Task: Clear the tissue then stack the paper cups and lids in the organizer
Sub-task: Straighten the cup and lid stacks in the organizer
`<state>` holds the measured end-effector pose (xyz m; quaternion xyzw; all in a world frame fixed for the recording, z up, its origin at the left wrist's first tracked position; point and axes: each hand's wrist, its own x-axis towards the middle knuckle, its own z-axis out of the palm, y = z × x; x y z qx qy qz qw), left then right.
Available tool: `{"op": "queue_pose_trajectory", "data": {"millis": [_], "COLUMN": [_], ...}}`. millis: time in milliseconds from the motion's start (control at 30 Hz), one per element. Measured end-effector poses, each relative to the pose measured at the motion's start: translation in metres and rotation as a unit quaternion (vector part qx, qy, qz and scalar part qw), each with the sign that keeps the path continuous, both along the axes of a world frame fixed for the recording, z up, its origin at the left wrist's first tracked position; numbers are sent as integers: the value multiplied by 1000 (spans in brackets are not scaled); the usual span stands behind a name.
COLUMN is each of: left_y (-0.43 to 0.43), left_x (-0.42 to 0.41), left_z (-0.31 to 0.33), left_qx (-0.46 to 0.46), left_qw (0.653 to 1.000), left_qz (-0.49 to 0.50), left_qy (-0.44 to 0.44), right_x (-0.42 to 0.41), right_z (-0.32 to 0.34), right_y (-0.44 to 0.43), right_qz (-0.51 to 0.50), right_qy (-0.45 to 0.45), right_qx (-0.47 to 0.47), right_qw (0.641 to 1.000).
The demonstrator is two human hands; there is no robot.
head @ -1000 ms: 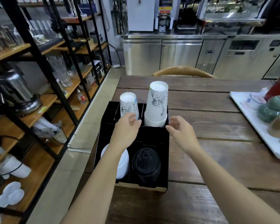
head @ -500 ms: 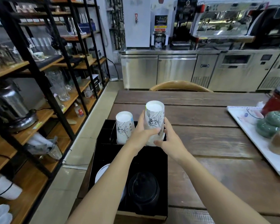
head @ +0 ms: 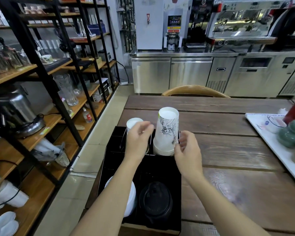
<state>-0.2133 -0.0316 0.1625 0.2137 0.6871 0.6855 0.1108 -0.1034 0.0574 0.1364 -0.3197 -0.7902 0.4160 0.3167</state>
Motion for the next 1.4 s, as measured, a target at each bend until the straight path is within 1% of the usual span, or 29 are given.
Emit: {"op": "queue_pose_trajectory", "data": {"millis": [67, 133, 167, 200, 300, 367, 533, 733, 833, 967, 1067, 1133, 1200, 1267, 1333, 1400], "left_y": [-12, -20, -23, -24, -26, -28, -33, -36, -36, -36, -39, -42, -48, -55, -63, -70], "left_x": [-9, -20, -24, -27, -33, -38, -39, -36, -38, -42, -39, -34, -24, -11, 4, 19], "left_z": [0, -4, -4, -4, -11, -17, -24, -30, -34, -35, -32, -31, -28, -28, -32, -44], "left_qx": [37, 67, 74, 76, 66, 52, 19, 24, 12, 8, 4, 3, 5, 10, -9, -50], "left_qw": [993, 984, 983, 983, 987, 986, 990, 995, 994, 991, 990, 993, 996, 996, 997, 998], "left_qz": [105, 161, 170, 166, 79, 36, -24, -39, -60, -71, -60, -24, 54, 94, 74, 35], "left_qy": [36, 24, 4, -25, -126, -157, -134, -94, -93, -115, -124, -119, -67, -7, 13, 4], "right_x": [0, -7, -13, -20, -41, -53, -71, -79, -79, -75, -71, -65, -56, -44, -29, -14], "right_z": [1, 0, 1, 2, 7, 6, 0, -2, -2, -5, -6, -3, -2, -5, -12, -20], "right_y": [-12, -23, -26, -28, -33, -34, -28, -24, -25, -26, -25, -26, -26, -24, -23, -22], "right_qz": [39, 117, 151, 175, 220, 234, 249, 248, 253, 270, 266, 243, 208, 188, 186, 184], "right_qy": [6, -17, -35, -52, -89, -99, -140, -137, -124, -99, -89, -69, -60, -70, -83, -103], "right_qx": [49, 58, 54, 43, 9, 10, -33, -69, -71, -66, -59, -65, -74, -73, -72, -71], "right_qw": [998, 991, 986, 982, 971, 967, 958, 956, 957, 956, 958, 965, 973, 977, 976, 975]}}
